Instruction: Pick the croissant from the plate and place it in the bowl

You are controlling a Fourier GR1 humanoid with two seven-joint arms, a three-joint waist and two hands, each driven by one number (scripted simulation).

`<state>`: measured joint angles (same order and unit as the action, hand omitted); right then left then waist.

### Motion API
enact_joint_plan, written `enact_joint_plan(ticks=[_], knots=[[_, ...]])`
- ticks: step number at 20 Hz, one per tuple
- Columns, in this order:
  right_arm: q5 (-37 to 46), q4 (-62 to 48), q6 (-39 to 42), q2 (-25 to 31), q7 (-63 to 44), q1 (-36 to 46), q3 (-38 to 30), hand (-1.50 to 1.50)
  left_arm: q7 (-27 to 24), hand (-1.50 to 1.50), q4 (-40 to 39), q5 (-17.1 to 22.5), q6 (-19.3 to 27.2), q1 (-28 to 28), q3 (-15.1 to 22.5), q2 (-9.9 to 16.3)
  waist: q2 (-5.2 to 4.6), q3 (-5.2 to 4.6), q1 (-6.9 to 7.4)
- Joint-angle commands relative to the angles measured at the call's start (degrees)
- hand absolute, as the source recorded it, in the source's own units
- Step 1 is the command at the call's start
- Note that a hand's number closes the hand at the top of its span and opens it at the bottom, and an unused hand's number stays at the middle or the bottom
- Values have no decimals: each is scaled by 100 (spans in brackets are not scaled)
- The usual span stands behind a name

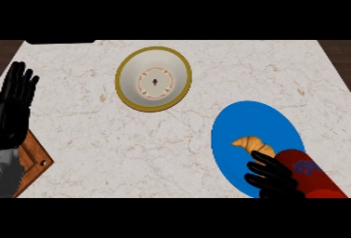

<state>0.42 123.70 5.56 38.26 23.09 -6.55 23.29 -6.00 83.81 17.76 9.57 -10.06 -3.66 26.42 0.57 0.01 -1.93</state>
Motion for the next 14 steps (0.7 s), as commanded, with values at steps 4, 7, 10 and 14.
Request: enact_joint_plan(ticks=[4, 7, 10, 14], knots=[[-261, 1035, 331, 1385, -972, -432, -1787, -150, 267, 0, 268, -75, 98, -36, 30, -17, -21, -8, 25], [-237, 875, 949, 2191, -1205, -428, -2338, -150, 206, 0, 148, 131, -109, -85, -201, 114, -19, -13, 16], [-56, 1004, 1471, 2711, -1345, -545, -2571, -150, 21, 0, -73, -37, 31, -182, -121, -79, -36, -12, -28], [-307, 801, 2281, 3264, -1504, -389, -2901, -150, 99, 0, 37, 31, -178, -96, -92, -50, -52, -10, 146]])
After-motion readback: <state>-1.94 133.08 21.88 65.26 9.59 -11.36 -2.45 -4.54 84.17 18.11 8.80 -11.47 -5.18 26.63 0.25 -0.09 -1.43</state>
